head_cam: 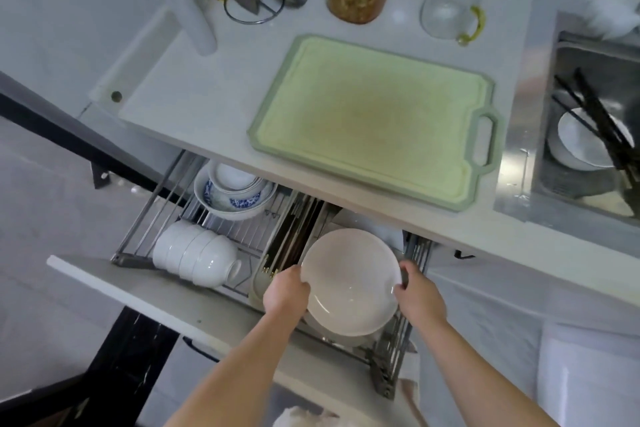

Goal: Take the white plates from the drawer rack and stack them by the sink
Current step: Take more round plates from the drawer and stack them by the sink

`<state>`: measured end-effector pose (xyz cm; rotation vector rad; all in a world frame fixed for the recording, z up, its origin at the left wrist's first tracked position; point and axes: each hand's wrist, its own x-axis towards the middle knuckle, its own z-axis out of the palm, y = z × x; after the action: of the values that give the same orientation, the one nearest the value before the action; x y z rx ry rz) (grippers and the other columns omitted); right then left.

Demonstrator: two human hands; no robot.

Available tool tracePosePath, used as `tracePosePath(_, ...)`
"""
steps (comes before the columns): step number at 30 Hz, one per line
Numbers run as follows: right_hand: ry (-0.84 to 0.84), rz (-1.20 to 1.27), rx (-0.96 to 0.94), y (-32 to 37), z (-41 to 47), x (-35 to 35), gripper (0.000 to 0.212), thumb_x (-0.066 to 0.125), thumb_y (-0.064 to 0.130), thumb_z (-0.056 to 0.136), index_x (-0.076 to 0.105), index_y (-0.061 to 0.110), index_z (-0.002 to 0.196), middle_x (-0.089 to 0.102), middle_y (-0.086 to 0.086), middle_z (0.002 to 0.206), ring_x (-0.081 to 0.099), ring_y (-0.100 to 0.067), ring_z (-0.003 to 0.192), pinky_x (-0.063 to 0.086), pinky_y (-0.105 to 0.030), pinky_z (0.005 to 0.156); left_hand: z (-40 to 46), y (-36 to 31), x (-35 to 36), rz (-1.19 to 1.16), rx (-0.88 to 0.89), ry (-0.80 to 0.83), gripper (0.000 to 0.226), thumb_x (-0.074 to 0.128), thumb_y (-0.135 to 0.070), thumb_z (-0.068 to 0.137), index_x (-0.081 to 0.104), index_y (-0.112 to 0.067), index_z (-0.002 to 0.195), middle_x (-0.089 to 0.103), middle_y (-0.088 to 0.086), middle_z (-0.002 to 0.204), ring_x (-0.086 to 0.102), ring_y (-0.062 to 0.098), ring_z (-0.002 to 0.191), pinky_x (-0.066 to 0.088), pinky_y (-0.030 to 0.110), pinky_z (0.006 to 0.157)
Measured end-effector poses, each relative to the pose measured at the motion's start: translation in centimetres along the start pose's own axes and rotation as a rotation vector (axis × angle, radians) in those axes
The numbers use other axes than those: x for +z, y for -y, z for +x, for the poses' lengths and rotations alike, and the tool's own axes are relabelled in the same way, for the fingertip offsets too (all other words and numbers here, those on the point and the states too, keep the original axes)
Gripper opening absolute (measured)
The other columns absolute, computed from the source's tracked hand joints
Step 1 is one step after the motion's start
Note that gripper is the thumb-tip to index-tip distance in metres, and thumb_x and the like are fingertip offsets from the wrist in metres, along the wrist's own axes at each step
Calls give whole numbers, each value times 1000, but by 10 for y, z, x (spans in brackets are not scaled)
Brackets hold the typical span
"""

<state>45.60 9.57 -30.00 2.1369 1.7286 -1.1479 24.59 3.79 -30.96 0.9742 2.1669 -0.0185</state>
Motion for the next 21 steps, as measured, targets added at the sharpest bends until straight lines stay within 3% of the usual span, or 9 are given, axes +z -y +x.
tracePosePath(5, -47, 79, -35, -11, -23, -11, 33, 50, 21, 88, 46, 31, 120, 68, -1, 99, 65, -24, 81, 50, -33, 63, -25, -8, -15, -18, 50, -25, 20, 46, -17, 85, 60, -19, 99, 54, -7, 70, 53, 15, 65, 35, 24, 47)
tracePosePath(13, -117, 170, -135, -39, -58, -49, 33, 51, 16, 89, 49, 24, 121, 63, 0, 85, 61, -22, 76, 43, -29, 58, -80, -36, -19, -125, 145, -31, 23, 42, -18, 90, 56, -15, 108, 68, 5, 95, 61, 22, 84, 53, 36, 71)
tracePosePath(15, -122, 216, -156, -50, -69, -60, 35, 50, 14, 90, 48, 21, 123, 62, -2, 85, 59, -22, 76, 42, -29, 61, -97, -44, -16, -196, 163, -48, 27, 44, -18, 91, 56, -15, 114, 68, 5, 95, 62, 22, 83, 53, 34, 70)
tracePosePath(18, -117, 318, -167, -74, -87, -81, 35, 50, 11, 88, 50, 18, 122, 67, -7, 90, 63, -26, 80, 51, -34, 66, -123, -59, -13, -305, 182, -43, 35, 47, -18, 90, 55, -20, 124, 68, 4, 92, 66, 21, 79, 57, 34, 69)
tracePosePath(21, -128, 441, -157, -103, -108, -104, 34, 52, 9, 86, 54, 20, 119, 66, -8, 88, 65, -28, 82, 57, -50, 77, -147, -80, -7, -370, 216, -41, 32, 52, -18, 90, 58, -19, 121, 67, -1, 78, 69, 16, 68, 60, 30, 58)
